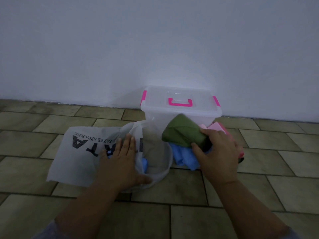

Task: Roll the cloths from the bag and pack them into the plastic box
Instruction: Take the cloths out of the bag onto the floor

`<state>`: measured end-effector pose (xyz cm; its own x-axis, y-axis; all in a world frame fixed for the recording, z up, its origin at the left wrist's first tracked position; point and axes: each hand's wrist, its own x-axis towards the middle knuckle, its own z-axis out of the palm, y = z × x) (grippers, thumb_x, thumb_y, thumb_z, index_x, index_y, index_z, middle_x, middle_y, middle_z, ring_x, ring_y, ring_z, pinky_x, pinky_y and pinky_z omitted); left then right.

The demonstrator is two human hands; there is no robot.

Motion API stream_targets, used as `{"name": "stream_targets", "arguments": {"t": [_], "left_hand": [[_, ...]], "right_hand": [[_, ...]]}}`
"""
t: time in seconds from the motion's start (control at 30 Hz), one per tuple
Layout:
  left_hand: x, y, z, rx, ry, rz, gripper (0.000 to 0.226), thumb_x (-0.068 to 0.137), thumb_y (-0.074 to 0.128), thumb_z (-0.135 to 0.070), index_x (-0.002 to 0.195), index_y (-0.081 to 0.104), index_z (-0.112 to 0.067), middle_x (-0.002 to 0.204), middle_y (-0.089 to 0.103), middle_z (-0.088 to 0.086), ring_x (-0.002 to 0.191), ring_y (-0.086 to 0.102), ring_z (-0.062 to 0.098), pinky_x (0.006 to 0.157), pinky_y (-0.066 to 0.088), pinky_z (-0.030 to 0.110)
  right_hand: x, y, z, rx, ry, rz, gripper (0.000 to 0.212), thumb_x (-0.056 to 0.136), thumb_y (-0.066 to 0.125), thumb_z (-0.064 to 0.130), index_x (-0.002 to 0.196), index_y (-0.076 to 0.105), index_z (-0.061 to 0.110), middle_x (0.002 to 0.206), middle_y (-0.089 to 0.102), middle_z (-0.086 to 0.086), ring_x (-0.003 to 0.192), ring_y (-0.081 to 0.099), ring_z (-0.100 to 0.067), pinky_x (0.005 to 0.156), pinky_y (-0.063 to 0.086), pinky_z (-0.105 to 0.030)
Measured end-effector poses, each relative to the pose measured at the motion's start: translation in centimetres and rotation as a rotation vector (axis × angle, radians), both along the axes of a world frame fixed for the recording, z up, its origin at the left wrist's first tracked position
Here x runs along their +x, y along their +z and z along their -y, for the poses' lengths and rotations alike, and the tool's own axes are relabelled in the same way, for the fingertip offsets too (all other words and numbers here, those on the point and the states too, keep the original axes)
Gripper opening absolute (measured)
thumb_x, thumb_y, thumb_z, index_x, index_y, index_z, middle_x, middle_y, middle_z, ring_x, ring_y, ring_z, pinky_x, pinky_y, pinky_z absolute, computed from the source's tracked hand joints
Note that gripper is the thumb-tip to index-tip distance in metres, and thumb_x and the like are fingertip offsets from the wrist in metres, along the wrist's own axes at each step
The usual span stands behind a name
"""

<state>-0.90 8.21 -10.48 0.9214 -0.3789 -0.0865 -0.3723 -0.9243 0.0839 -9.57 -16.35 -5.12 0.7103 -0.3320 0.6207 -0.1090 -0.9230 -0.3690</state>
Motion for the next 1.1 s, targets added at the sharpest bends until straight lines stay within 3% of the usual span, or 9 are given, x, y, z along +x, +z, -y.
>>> {"name": "stream_targets", "arguments": {"t": [0.1, 0.2, 0.43, 0.53, 0.6, 0.7, 0.8, 0.9, 1.1], "left_hand": [[0.0, 0.3, 0.1, 0.008, -0.010, -0.032, 0.132, 0.042, 0.021, -0.101, 0.127, -0.046, -0.025, 0.145, -0.043, -0.007, 0.140, -0.027, 0.016, 0.113, -0.003, 0.059], [-0.6, 0.3, -0.1, 0.019, -0.037, -0.041, 0.131, 0.041, 0.017, -0.102, 0.128, -0.045, -0.025, 0.145, -0.043, -0.008, 0.140, -0.025, 0.014, 0.112, -0.006, 0.056], [-2.8, 0.2, 0.5, -0.039, -0.066, -0.059, 0.129, 0.041, 0.018, -0.101, 0.125, -0.048, -0.029, 0.144, -0.044, -0.010, 0.141, -0.022, 0.012, 0.113, -0.004, 0.056], [-3.3, 1.2, 0.1, -0.221, -0.050, -0.036, 0.127, 0.049, 0.026, -0.099, 0.135, -0.039, -0.032, 0.152, -0.031, -0.011, 0.142, -0.009, 0.010, 0.114, 0.007, 0.055], [-2.6, 2.6, -1.4, -0.395, 0.103, 0.109, 0.115, 0.065, 0.042, -0.086, 0.149, -0.007, -0.025, 0.159, 0.006, 0.002, 0.142, 0.017, 0.020, 0.110, 0.020, 0.057], [0.8, 4.1, -6.0, -0.452, 0.499, 0.393, 0.079, 0.080, 0.052, -0.061, 0.134, 0.027, -0.009, 0.135, 0.044, 0.020, 0.118, 0.048, 0.041, 0.092, 0.042, 0.060], [4.2, 5.1, -9.3, -0.482, 0.752, 0.098, 0.076, 0.086, 0.049, -0.053, 0.139, 0.029, -0.002, 0.141, 0.038, 0.025, 0.122, 0.042, 0.046, 0.093, 0.041, 0.055], [4.7, 5.1, -9.0, -0.396, 0.730, -0.034, 0.053, 0.095, 0.044, -0.038, 0.134, 0.044, -0.002, 0.136, 0.045, 0.024, 0.120, 0.047, 0.038, 0.093, 0.041, 0.041], [3.4, 8.4, -5.8, -0.328, 0.534, 0.238, 0.044, 0.101, 0.030, -0.023, 0.096, 0.065, 0.003, 0.097, 0.064, 0.025, 0.087, 0.061, 0.036, 0.077, 0.046, 0.042]], "right_hand": [[0.5, -1.2, -0.7, -0.238, -0.107, -0.230, 0.032, 0.066, 0.076, 0.033, 0.093, 0.065, 0.019, 0.080, 0.057, -0.007, 0.079, 0.054, -0.029, 0.075, 0.028, -0.038], [0.6, -2.4, -1.4, -0.353, -0.123, -0.407, 0.035, 0.071, 0.069, 0.047, 0.094, 0.062, 0.021, 0.087, 0.060, -0.006, 0.084, 0.054, -0.029, 0.079, 0.030, -0.041], [-1.9, -2.8, -2.1, -0.187, -0.124, -0.405, 0.073, 0.079, 0.036, 0.073, 0.133, 0.050, 0.025, 0.137, 0.050, -0.006, 0.127, 0.043, -0.028, 0.101, 0.026, -0.055], [-5.1, -4.6, -3.3, -0.036, -0.108, -0.485, 0.096, 0.072, 0.008, 0.085, 0.151, 0.010, 0.030, 0.160, 0.005, -0.003, 0.146, 0.010, -0.023, 0.110, 0.013, -0.057], [-7.2, -6.7, -3.9, 0.005, -0.116, -0.624, 0.097, 0.061, -0.006, 0.088, 0.142, -0.024, 0.037, 0.152, -0.029, 0.004, 0.144, -0.013, -0.019, 0.111, 0.005, -0.058], [-9.5, -8.1, -4.3, 0.004, -0.196, -0.713, 0.105, 0.056, -0.008, 0.091, 0.146, -0.012, 0.036, 0.160, -0.005, -0.004, 0.146, 0.005, -0.026, 0.108, 0.013, -0.062], [-10.2, -9.0, -3.9, 0.010, -0.186, -0.813, 0.099, 0.062, 0.004, 0.090, 0.146, -0.012, 0.040, 0.160, -0.010, 0.002, 0.146, -0.006, -0.022, 0.111, 0.004, -0.058], [-9.8, -9.4, -3.9, -0.006, -0.161, -0.827, 0.095, 0.064, 0.006, 0.087, 0.146, -0.007, 0.041, 0.160, -0.009, 0.003, 0.146, -0.008, -0.024, 0.109, 0.001, -0.058], [-9.6, -9.4, -3.6, 0.029, -0.152, -0.826, 0.097, 0.063, 0.005, 0.089, 0.147, -0.002, 0.041, 0.160, -0.006, 0.002, 0.145, -0.007, -0.025, 0.107, -0.001, -0.061]]}}
